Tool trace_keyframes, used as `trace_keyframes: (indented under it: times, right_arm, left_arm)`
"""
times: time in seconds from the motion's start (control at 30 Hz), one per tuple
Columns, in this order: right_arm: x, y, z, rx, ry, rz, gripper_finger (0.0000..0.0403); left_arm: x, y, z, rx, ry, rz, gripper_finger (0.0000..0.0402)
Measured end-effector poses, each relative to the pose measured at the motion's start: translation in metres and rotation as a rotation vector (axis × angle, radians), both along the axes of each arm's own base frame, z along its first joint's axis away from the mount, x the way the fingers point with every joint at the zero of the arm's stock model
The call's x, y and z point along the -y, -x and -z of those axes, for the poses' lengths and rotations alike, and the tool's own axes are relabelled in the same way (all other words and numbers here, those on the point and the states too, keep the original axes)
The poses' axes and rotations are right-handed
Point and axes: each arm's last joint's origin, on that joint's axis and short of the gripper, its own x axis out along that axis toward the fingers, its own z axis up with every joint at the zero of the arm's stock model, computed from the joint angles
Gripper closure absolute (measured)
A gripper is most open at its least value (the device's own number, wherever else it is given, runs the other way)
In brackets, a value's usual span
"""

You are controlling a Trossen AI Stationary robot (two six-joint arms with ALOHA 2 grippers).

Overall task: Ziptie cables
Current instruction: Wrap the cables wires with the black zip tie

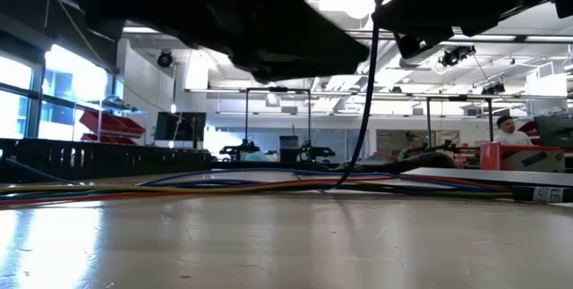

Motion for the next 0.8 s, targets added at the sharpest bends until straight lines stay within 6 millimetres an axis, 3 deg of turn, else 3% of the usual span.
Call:
trace_keyframes:
  times: [0.37,0.7,0.8]
  right_arm:
    - [0.0005,-0.0002,-0.0003,0.005,0.003,0.018,0.0403]
    - [0.0006,-0.0002,-0.0002,0.004,0.006,0.019,0.0403]
    - [0.0012,0.0008,0.0012,-0.012,0.031,0.014,0.0403]
  left_arm:
    - [-0.0006,-0.0069,0.0087,0.09,0.07,-0.014,0.0255]
    - [-0.0012,-0.0073,0.0078,0.099,0.067,-0.018,0.039]
    - [-0.0013,-0.0071,0.0081,0.098,0.061,-0.032,0.0394]
